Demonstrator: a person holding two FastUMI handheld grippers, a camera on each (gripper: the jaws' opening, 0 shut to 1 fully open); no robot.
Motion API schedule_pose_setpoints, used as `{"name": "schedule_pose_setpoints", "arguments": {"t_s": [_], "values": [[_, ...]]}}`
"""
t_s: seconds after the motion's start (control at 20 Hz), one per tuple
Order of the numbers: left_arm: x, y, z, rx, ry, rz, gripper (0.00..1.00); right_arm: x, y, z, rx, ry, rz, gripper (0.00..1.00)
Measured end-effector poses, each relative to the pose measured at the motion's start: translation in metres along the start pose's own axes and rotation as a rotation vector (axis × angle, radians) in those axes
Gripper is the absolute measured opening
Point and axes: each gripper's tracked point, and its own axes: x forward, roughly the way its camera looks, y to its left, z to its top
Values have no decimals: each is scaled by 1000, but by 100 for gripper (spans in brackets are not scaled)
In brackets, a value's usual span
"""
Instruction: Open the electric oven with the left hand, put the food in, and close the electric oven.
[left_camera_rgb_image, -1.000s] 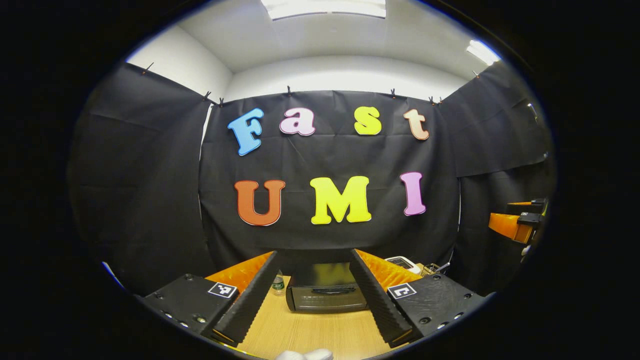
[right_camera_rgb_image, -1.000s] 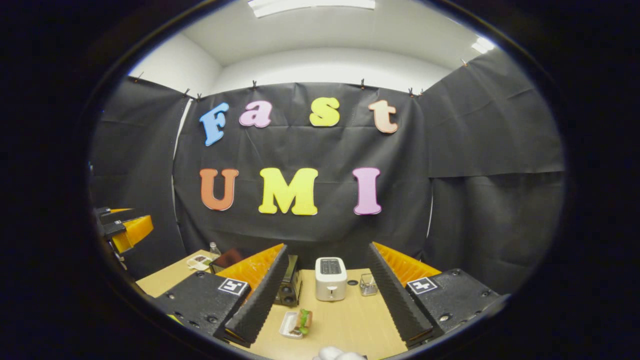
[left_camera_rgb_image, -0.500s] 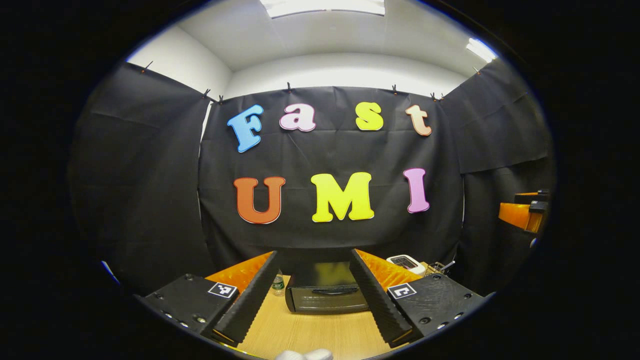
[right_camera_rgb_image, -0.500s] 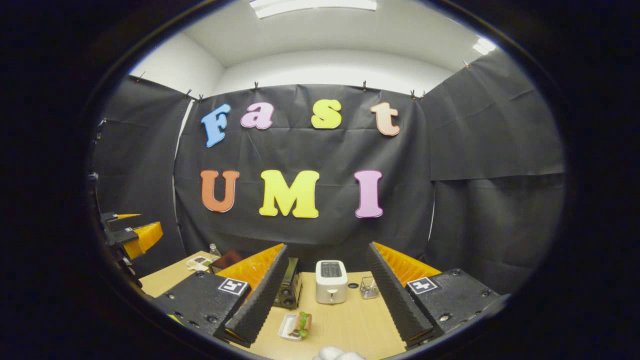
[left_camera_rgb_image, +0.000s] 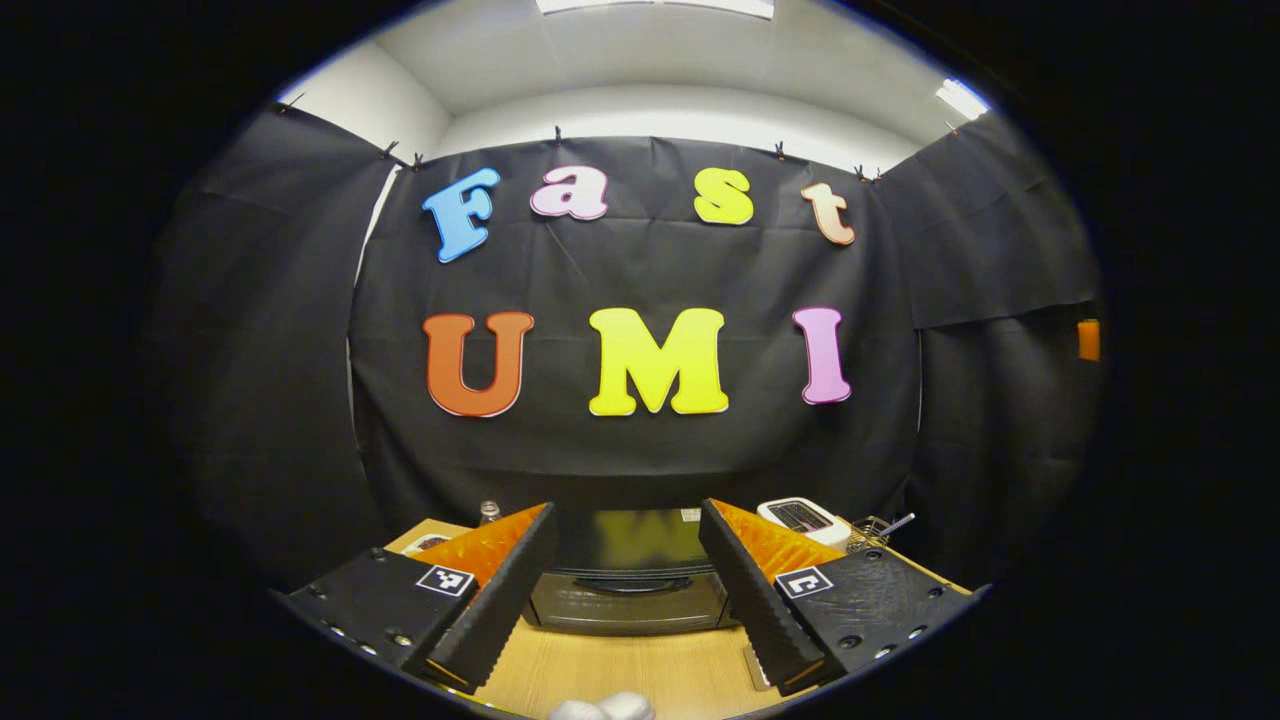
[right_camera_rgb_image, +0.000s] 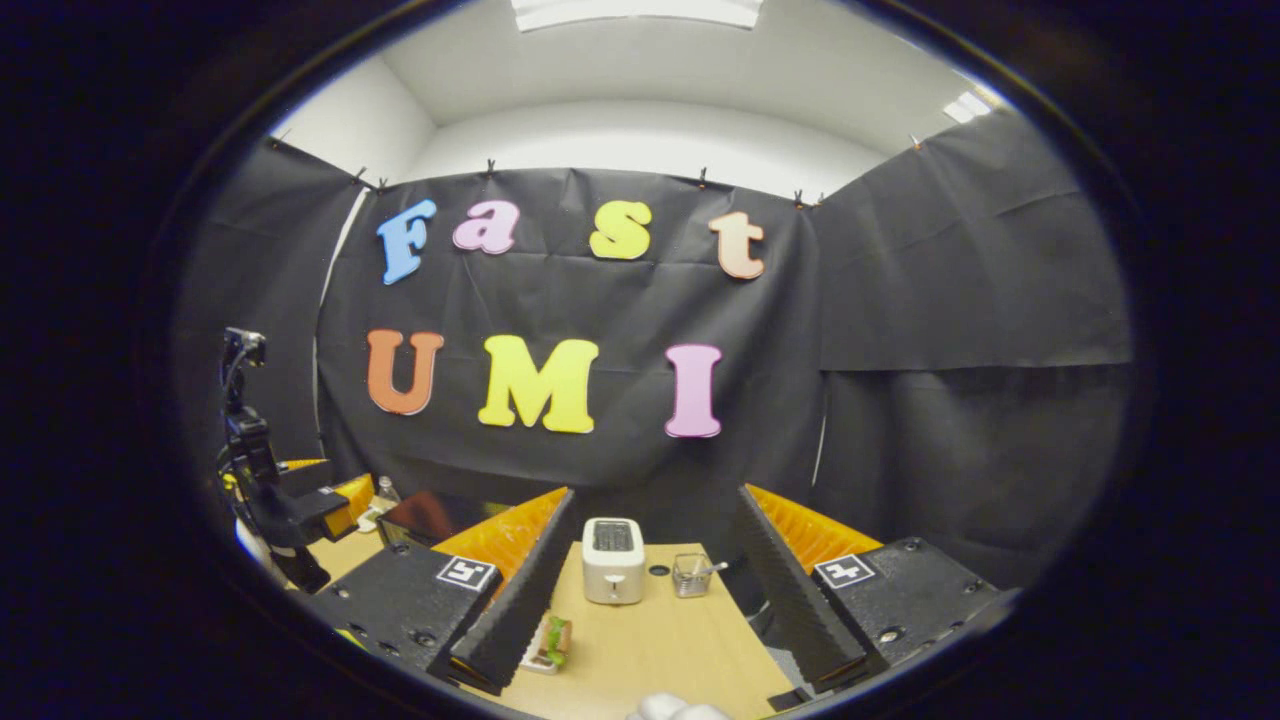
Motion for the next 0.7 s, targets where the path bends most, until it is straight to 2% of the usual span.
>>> {"name": "schedule_pose_setpoints", "arguments": {"t_s": [0.35, 0.4, 0.45, 0.65, 0.7], "values": [[83, -12, -83, 19, 120, -19, 94, -23, -45, -25, -32, 65, -155, 100], [94, -9, -96, 25, 145, -11, 94, -25, -49, -28, -36, 74, -176, 91], [103, -5, -107, 35, 169, -4, 94, -27, -54, -31, -39, 87, -196, 100], [126, 2, -148, 28, 257, 16, 94, -32, -62, -39, -47, 118, -240, 100], [129, 3, -155, 25, 272, 16, 95, -33, -63, -39, -48, 122, -244, 91]]}}
